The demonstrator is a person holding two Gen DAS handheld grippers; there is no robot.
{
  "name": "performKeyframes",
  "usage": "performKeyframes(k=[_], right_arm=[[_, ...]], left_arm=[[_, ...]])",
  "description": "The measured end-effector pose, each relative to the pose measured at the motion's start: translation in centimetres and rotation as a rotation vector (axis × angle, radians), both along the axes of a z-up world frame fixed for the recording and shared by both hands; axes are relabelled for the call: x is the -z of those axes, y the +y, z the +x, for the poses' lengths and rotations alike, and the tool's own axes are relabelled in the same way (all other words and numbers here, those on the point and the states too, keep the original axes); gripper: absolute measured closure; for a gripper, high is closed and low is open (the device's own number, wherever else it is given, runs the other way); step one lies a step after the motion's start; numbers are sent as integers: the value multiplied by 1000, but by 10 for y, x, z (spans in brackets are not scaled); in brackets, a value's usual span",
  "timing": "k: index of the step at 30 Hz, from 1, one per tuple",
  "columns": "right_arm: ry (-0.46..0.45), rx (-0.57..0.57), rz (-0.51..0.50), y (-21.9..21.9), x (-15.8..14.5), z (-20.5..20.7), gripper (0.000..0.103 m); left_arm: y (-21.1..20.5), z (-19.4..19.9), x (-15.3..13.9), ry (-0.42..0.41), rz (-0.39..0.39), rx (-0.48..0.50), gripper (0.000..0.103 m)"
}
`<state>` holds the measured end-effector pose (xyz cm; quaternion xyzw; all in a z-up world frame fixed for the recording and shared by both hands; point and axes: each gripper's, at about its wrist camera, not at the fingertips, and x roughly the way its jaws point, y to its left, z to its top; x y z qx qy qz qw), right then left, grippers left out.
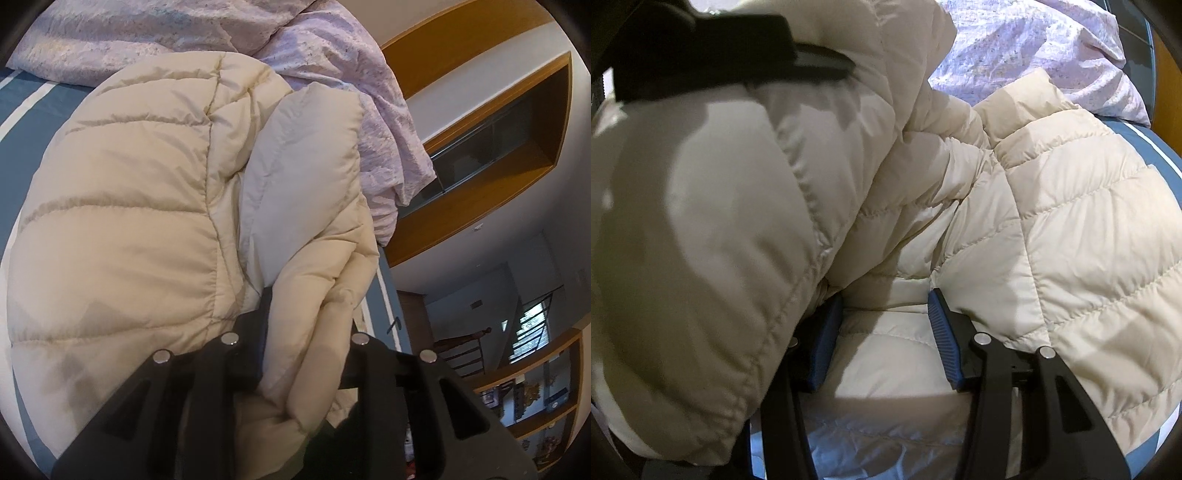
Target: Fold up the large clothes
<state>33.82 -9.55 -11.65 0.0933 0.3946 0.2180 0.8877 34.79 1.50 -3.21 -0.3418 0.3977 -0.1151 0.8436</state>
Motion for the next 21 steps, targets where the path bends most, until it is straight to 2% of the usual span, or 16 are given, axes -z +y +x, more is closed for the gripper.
performKeyframes(k=[9,21], right_arm=[[-4,1,-4,-5,-1,0,53],[-41,-27,-34,-26,-6,-30,53]], left_arm=[[-7,3,5,9,36,5,78],[-26,10,14,51,119,17,78]])
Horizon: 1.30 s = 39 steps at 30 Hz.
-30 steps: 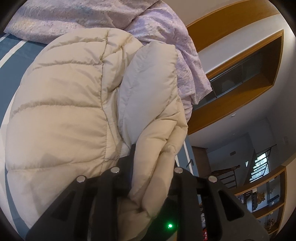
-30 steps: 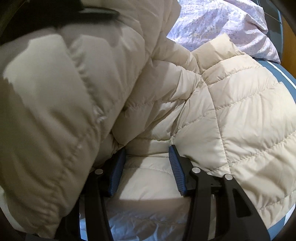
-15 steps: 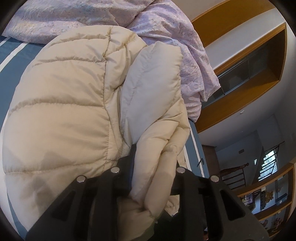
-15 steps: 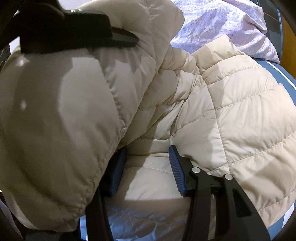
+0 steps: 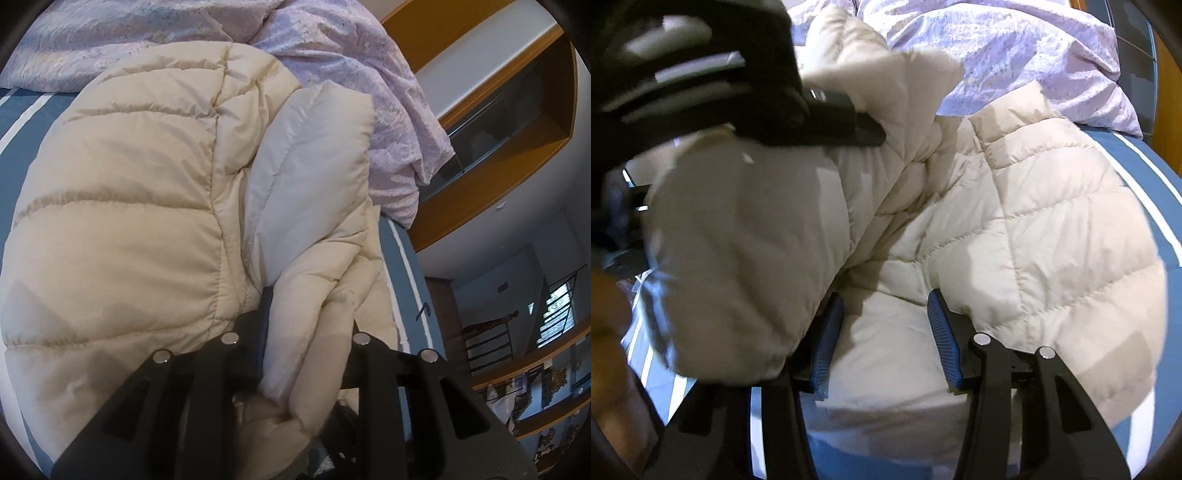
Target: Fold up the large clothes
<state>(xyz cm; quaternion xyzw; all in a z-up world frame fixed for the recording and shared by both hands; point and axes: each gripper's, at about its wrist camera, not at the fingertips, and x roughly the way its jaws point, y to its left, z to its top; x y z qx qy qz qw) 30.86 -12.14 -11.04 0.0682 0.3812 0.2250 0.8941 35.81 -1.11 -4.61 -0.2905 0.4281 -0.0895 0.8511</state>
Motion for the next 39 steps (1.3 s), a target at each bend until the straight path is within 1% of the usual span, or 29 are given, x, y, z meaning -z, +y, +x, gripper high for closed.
performKeyframes(k=[6,11,15,16,20,24,28,34,39], right_arm=[[-3,10,15,-33,-8,-14,53],[-12,74,6,-68,-12,-15,53],[-35,115,-4,-90,-18,-25,54],[-35,118,-4,-90,-18,-29,54],[-23,119,-13,-96,-10,-26,55],[12,111,-58,-86,3,-23,57],[7,103,-93,-80,9,-19,56],[9,96,-53,-87,11,-21,56],[5,95,-13,-92,13,-21,57]], left_arm=[[-6,8,12,58,20,5,78],[-19,11,16,70,103,11,78],[-26,11,19,68,145,12,78],[-28,11,19,69,152,12,78],[-32,13,20,71,166,13,78],[-35,15,20,72,168,12,78],[-39,14,17,67,167,15,78],[-62,3,5,28,174,71,77],[-82,0,0,21,147,134,77]])
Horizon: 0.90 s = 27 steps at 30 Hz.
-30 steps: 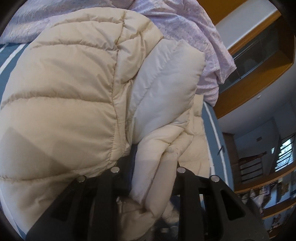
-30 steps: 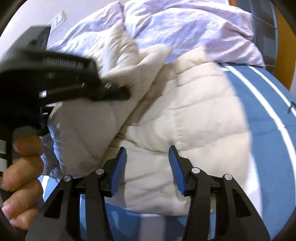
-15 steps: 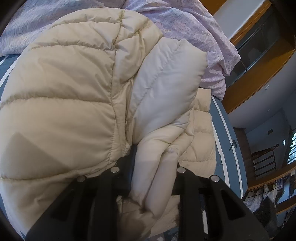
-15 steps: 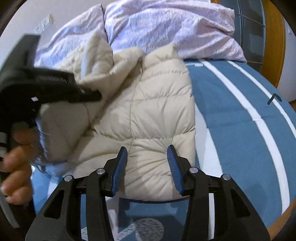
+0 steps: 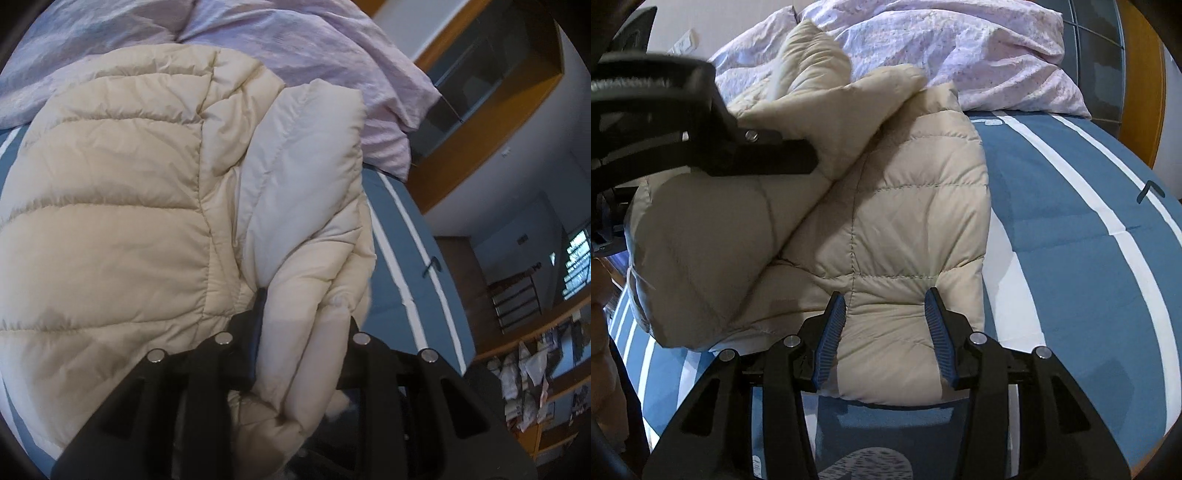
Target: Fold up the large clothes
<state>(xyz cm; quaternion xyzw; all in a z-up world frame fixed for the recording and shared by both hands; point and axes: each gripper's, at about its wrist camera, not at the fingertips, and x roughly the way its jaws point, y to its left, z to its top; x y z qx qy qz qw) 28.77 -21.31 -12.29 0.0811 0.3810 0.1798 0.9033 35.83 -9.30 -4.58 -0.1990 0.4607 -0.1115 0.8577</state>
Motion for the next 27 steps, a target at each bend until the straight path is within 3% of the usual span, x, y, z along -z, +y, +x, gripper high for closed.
performKeyframes(k=[5,7,12,19,27], right_arm=[[9,6,39,-5,0,1,57],[11,5,44,-5,0,1,57],[17,8,53,-6,0,3,57],[29,19,64,-6,-1,4,57],[32,33,59,-5,-1,2,57]], left_arm=[[-15,3,2,20,-6,49,75],[-15,3,1,21,4,41,69],[-12,-6,-8,9,7,21,43],[-13,-28,-35,-55,87,13,34],[31,-61,-60,-106,159,-83,33]])
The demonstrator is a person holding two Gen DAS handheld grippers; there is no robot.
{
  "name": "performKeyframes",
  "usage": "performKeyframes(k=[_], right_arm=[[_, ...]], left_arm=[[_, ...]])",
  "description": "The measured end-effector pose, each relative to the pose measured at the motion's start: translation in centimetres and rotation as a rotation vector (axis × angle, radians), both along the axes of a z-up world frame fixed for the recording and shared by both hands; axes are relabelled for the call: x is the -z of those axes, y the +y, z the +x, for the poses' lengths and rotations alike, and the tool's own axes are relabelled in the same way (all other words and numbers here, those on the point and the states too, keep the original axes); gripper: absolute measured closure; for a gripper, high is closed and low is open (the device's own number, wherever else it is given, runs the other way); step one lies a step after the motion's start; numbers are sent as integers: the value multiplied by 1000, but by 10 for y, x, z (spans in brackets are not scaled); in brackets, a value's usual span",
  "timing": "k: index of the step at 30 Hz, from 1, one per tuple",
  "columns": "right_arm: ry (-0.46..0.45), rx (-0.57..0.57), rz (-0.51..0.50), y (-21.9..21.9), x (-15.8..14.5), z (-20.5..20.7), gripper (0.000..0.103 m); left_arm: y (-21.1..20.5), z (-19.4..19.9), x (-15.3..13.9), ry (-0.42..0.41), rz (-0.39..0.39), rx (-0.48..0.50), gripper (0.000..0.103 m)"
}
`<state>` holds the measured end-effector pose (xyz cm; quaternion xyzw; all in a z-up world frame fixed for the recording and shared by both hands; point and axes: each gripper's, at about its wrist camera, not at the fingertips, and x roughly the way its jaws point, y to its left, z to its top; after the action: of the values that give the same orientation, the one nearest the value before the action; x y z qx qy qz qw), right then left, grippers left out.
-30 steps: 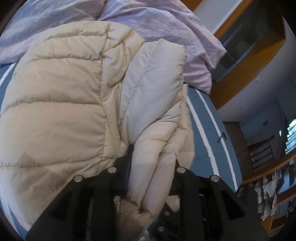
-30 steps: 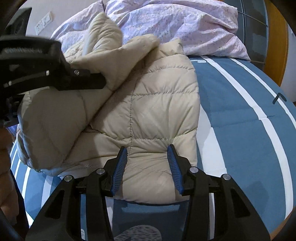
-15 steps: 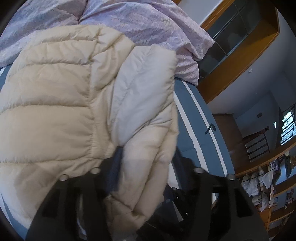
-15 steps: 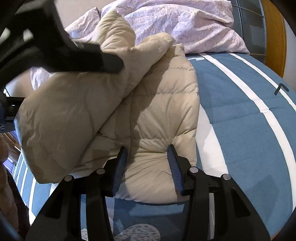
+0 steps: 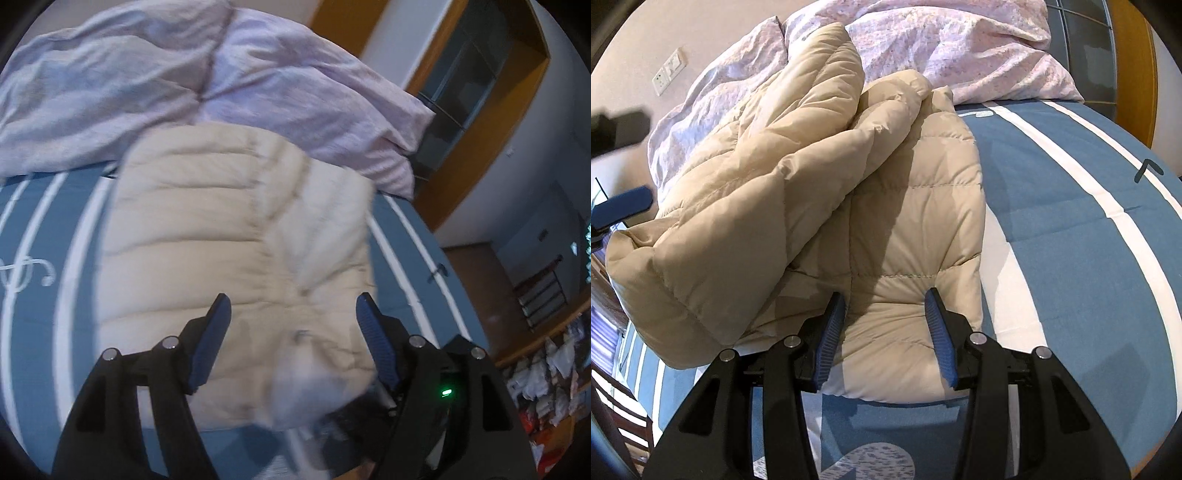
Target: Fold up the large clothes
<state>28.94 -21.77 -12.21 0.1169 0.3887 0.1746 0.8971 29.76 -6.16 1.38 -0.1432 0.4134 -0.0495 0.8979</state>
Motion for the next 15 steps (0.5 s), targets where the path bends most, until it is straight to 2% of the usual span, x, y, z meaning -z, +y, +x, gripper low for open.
performKeyframes(k=[9,15], right_arm=[[4,3,7,-2,0,-3,57],[22,9,17,-6,0,-2,57]], left_arm=[[58,-14,19,36,130,-154,33],[59,-17,45,79,171,-165,33]])
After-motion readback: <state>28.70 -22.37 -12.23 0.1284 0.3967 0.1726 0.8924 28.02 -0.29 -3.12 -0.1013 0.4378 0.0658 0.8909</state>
